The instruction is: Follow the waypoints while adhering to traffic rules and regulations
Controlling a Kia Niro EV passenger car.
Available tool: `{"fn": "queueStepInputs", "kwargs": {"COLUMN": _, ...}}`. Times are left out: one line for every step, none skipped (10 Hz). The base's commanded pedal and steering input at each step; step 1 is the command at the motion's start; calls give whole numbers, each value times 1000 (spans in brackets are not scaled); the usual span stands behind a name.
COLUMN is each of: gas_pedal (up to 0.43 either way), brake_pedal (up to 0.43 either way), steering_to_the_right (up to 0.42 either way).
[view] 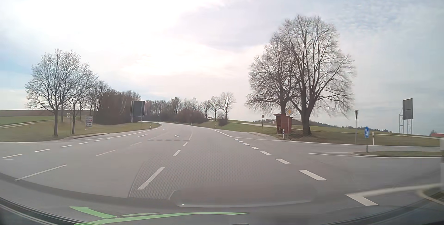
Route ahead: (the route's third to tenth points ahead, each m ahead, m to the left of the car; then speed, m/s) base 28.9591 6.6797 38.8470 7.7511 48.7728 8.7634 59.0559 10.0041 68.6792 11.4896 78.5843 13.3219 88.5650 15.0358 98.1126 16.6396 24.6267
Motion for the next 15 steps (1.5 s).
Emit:
{"fn": "queueStepInputs", "kwargs": {"gas_pedal": 228, "brake_pedal": 0, "steering_to_the_right": -19}}
{"fn": "queueStepInputs", "kwargs": {"gas_pedal": 228, "brake_pedal": 0, "steering_to_the_right": -18}}
{"fn": "queueStepInputs", "kwargs": {"gas_pedal": 228, "brake_pedal": 0, "steering_to_the_right": -17}}
{"fn": "queueStepInputs", "kwargs": {"gas_pedal": 228, "brake_pedal": 0, "steering_to_the_right": -15}}
{"fn": "queueStepInputs", "kwargs": {"gas_pedal": 228, "brake_pedal": 0, "steering_to_the_right": -15}}
{"fn": "queueStepInputs", "kwargs": {"gas_pedal": 228, "brake_pedal": 0, "steering_to_the_right": -15}}
{"fn": "queueStepInputs", "kwargs": {"gas_pedal": 228, "brake_pedal": 0, "steering_to_the_right": -15}}
{"fn": "queueStepInputs", "kwargs": {"gas_pedal": 228, "brake_pedal": 0, "steering_to_the_right": -15}}
{"fn": "queueStepInputs", "kwargs": {"gas_pedal": 228, "brake_pedal": 0, "steering_to_the_right": -15}}
{"fn": "queueStepInputs", "kwargs": {"gas_pedal": 240, "brake_pedal": 0, "steering_to_the_right": -15}}
{"fn": "queueStepInputs", "kwargs": {"gas_pedal": 240, "brake_pedal": 0, "steering_to_the_right": -15}}
{"fn": "queueStepInputs", "kwargs": {"gas_pedal": 240, "brake_pedal": 0, "steering_to_the_right": -14}}
{"fn": "queueStepInputs", "kwargs": {"gas_pedal": 240, "brake_pedal": 0, "steering_to_the_right": -13}}
{"fn": "queueStepInputs", "kwargs": {"gas_pedal": 240, "brake_pedal": 0, "steering_to_the_right": -13}}
{"fn": "queueStepInputs", "kwargs": {"gas_pedal": 240, "brake_pedal": 0, "steering_to_the_right": -12}}
